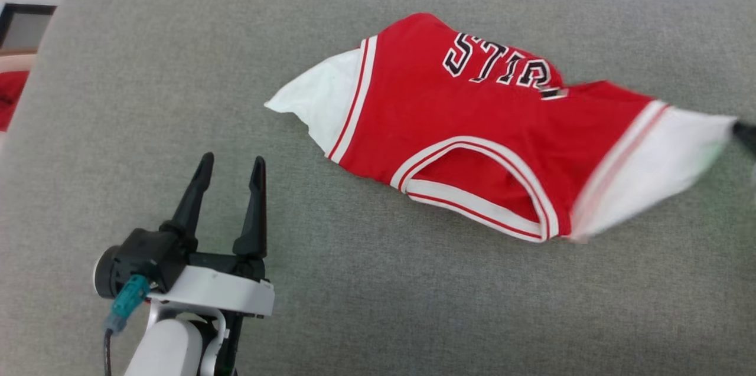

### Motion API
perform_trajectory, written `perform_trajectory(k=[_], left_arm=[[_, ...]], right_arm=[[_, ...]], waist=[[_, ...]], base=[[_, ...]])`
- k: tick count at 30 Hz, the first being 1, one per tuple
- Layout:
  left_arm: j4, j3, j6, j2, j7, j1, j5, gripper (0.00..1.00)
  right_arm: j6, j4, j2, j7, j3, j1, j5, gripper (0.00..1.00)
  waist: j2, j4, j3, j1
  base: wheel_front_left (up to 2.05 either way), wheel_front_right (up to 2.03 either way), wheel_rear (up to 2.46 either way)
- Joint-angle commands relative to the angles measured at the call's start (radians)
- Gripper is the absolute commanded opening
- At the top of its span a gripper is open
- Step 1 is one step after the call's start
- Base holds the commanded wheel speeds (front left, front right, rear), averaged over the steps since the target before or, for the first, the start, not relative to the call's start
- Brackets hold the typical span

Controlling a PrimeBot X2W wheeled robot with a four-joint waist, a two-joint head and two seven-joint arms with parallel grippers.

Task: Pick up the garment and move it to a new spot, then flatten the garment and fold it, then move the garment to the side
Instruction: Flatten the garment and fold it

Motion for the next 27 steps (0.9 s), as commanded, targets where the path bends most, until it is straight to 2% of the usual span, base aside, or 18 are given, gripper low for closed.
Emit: perform_trajectory(k=[1,5,10,15,19,20,21,22,27], left_arm=[[-0.002,0.007,-0.010,-0.005,0.000,0.004,0.011,1.00],[0.002,0.022,-0.034,-0.019,0.000,-0.008,0.026,1.00],[0.012,0.035,-0.051,-0.033,0.000,-0.021,0.041,1.00],[0.020,0.040,-0.066,-0.046,0.000,-0.036,0.059,1.00],[0.032,0.038,-0.077,-0.051,0.000,-0.040,0.072,1.00],[0.036,0.035,-0.080,-0.048,0.000,-0.042,0.075,1.00],[0.041,0.031,-0.085,-0.044,0.000,-0.045,0.080,1.00],[0.047,0.027,-0.087,-0.038,0.000,-0.050,0.085,1.00],[0.066,-0.002,-0.103,0.023,0.007,-0.089,0.108,1.00]], right_arm=[[0.000,0.016,0.006,-0.002,-0.039,-0.002,-0.015,0.00],[0.000,0.090,0.016,-0.045,-0.163,-0.048,-0.087,0.00],[0.000,0.205,0.005,-0.099,-0.253,-0.101,-0.205,0.00],[0.000,0.319,0.009,-0.168,-0.285,-0.138,-0.303,0.00],[0.000,0.387,0.025,-0.258,-0.264,-0.155,-0.358,0.00],[0.000,0.403,0.034,-0.279,-0.256,-0.159,-0.361,0.06],[0.000,0.417,0.038,-0.304,-0.251,-0.166,-0.364,0.40],[0.000,0.429,0.039,-0.329,-0.246,-0.173,-0.372,1.00],[0.000,0.457,0.044,-0.454,-0.216,-0.173,-0.381,1.00]], waist=[[0.0000,-0.003,0.006,0.0000],[0.0000,0.003,0.023,0.0000],[0.0000,0.021,0.043,0.0000],[0.0000,0.039,0.060,0.0000],[0.0000,0.039,0.064,0.0000],[0.0000,0.036,0.061,0.0000],[0.0000,0.033,0.058,0.0000],[0.0000,0.030,0.054,0.0000],[0.0000,0.004,0.023,0.0000]], base=[[0.00,0.00,0.00],[0.00,0.00,0.00],[0.00,0.00,0.00],[0.00,0.00,0.00],[0.00,0.00,0.00],[0.00,0.00,0.00],[0.00,0.00,0.00],[0.00,0.00,0.00],[0.00,0.00,0.00]])
